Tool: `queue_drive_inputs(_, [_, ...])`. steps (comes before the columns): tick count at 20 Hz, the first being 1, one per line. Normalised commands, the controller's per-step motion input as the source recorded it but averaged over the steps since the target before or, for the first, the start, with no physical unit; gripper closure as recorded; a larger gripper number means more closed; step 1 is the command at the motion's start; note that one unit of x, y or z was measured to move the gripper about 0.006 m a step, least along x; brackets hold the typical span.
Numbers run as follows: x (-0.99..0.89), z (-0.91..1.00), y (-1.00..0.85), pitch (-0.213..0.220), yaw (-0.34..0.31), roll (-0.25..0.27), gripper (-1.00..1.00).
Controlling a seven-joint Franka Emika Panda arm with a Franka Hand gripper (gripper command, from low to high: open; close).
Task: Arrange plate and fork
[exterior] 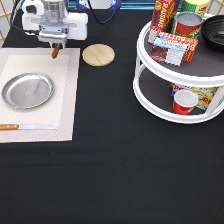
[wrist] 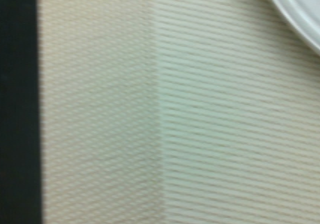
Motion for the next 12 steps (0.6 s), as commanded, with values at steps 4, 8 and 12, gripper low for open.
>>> queue_drive_inputs(4, [-0.2, 0.0, -0.09, 0.021, -0.32, 0.109, 1.0])
queue_drive_inputs(8, [-0.1, 0.01, -0.02, 0.008, -0.354, 0.057, 1.0])
queue_drive_inputs(12, [-0.03, 0.0, 0.0, 0.001, -0.356, 0.063, 1.0])
